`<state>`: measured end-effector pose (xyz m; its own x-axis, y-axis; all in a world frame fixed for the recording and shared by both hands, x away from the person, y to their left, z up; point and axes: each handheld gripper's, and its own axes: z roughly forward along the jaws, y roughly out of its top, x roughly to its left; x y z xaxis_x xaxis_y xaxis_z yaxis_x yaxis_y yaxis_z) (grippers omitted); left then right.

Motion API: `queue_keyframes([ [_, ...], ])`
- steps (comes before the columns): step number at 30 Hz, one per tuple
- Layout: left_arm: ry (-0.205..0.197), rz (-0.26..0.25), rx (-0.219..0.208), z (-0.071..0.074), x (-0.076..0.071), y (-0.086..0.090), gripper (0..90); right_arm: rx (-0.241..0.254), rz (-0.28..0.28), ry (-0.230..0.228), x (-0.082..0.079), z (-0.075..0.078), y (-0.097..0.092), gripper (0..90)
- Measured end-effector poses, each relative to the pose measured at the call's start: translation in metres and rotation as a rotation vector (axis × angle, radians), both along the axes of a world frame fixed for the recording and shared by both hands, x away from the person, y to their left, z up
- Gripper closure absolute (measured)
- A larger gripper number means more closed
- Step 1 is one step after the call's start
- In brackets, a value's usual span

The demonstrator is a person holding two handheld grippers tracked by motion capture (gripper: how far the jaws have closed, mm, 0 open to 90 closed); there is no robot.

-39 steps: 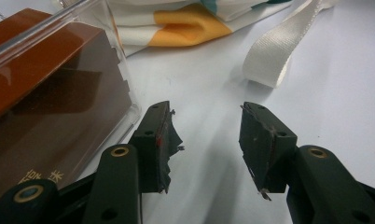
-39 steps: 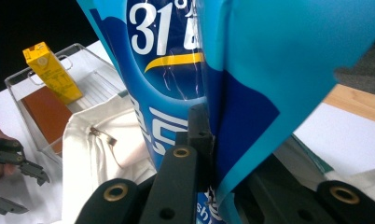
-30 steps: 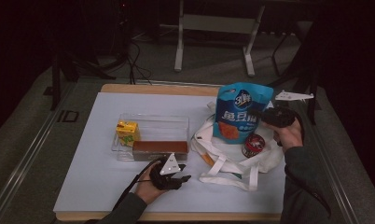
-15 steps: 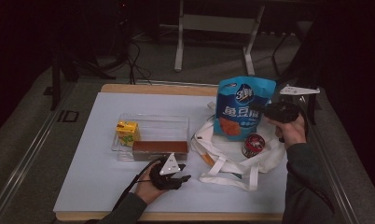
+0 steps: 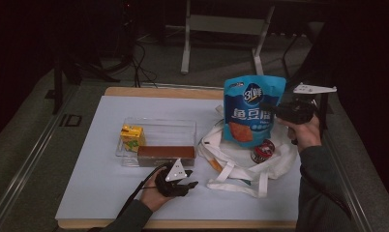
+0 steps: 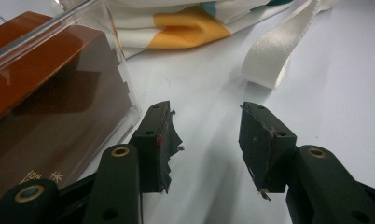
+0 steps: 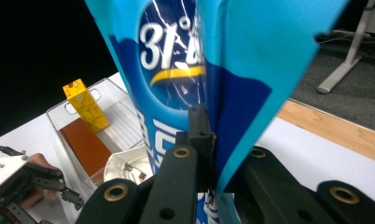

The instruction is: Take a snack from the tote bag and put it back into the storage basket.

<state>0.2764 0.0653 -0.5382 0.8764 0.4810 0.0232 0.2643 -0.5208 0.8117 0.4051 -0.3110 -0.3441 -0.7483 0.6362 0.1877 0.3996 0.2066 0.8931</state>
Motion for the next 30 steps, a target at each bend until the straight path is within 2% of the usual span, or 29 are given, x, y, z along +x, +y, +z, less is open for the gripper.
queue_keyframes([
  [4, 0.001, 0.0, 0.0, 0.0, 0.0, 0.0, 54.1, -0.004, 0.004, -0.003, -0.002, 0.004, 0.0, 88.7],
  [11, -0.001, -0.001, 0.003, 0.0, 0.0, 0.0, 54.1, 0.023, 0.005, -0.003, -0.003, 0.009, -0.002, 88.7],
  [30, -0.001, -0.009, 0.008, 0.0, -0.001, -0.001, 54.1, 0.017, 0.05, -0.025, -0.005, 0.029, 0.02, 88.6],
])
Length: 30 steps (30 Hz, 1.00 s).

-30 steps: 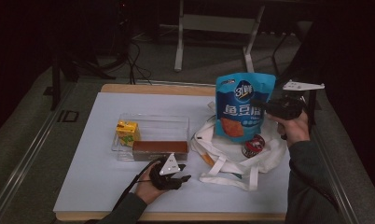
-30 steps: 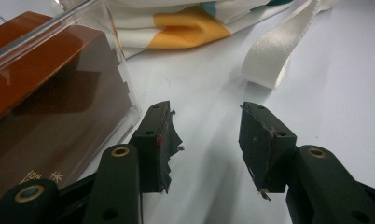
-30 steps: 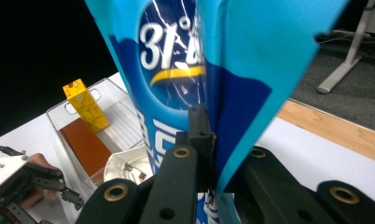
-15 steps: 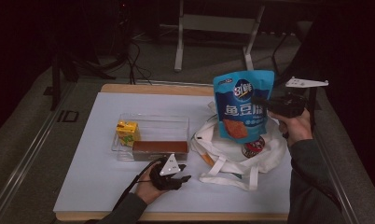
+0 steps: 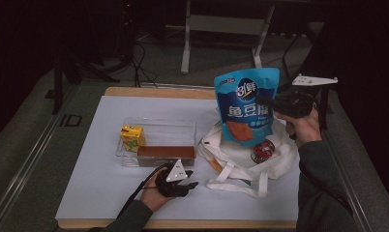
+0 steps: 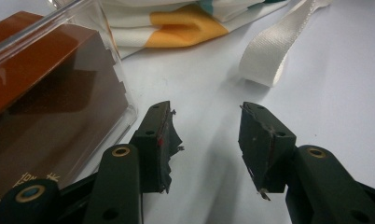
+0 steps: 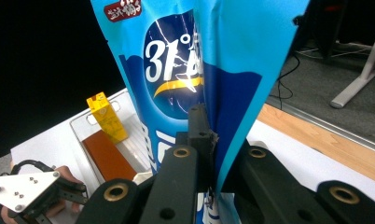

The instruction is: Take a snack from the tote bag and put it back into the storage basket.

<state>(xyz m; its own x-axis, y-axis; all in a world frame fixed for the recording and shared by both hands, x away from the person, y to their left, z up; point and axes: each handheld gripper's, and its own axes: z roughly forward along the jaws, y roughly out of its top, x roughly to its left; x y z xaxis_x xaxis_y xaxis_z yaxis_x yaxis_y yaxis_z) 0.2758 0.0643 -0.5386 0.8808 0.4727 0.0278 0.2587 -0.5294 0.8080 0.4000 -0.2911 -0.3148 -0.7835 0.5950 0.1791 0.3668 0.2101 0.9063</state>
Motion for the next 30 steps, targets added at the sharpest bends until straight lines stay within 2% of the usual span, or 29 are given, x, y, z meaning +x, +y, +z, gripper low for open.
queue_keyframes([
  [19, -0.004, -0.008, 0.009, 0.0, 0.0, -0.001, 55.1, 0.048, 0.033, -0.008, 0.003, 0.008, 0.018, 88.7],
  [30, -0.008, -0.009, 0.012, 0.0, -0.001, -0.001, 55.1, 0.065, 0.063, -0.009, 0.006, 0.012, 0.038, 88.7],
])
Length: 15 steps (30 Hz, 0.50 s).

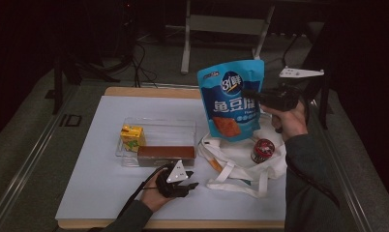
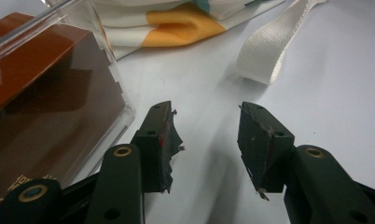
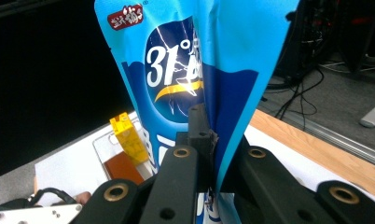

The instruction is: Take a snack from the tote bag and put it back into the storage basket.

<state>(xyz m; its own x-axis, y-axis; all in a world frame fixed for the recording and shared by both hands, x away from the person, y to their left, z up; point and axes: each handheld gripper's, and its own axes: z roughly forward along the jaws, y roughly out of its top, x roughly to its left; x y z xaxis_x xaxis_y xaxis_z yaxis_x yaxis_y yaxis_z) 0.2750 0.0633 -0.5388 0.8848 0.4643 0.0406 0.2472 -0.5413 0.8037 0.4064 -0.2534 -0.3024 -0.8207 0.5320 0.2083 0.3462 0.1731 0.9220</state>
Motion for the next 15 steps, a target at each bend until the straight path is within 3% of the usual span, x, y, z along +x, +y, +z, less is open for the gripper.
queue_keyframes([
  [15, 0.001, -0.004, -0.005, 0.0, -0.001, -0.001, 55.0, 0.028, 0.02, -0.001, 0.005, 0.002, 0.031, 88.8],
])
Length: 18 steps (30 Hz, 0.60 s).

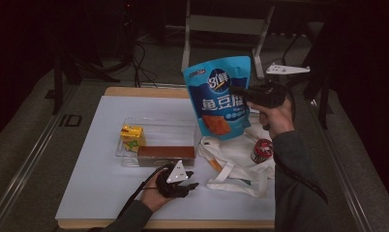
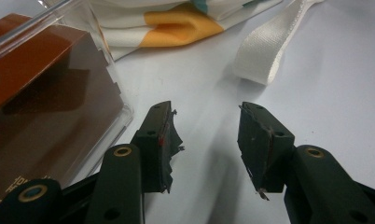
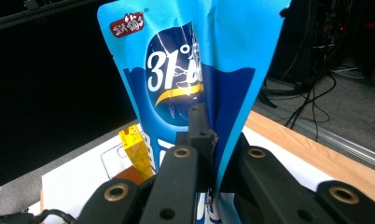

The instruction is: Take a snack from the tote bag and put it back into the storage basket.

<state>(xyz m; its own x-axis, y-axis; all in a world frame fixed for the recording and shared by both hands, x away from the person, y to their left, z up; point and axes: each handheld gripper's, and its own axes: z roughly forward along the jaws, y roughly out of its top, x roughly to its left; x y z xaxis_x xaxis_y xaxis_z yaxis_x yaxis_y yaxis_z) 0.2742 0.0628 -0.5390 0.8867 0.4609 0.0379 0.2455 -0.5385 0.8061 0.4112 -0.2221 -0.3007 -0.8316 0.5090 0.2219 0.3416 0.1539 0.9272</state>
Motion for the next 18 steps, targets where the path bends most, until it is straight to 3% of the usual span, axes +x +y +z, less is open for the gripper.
queue_keyframes([
  [18, 0.001, -0.006, 0.0, 0.0, 0.0, 0.0, 54.8, 0.021, 0.013, 0.015, 0.01, 0.002, 0.037, 88.8],
])
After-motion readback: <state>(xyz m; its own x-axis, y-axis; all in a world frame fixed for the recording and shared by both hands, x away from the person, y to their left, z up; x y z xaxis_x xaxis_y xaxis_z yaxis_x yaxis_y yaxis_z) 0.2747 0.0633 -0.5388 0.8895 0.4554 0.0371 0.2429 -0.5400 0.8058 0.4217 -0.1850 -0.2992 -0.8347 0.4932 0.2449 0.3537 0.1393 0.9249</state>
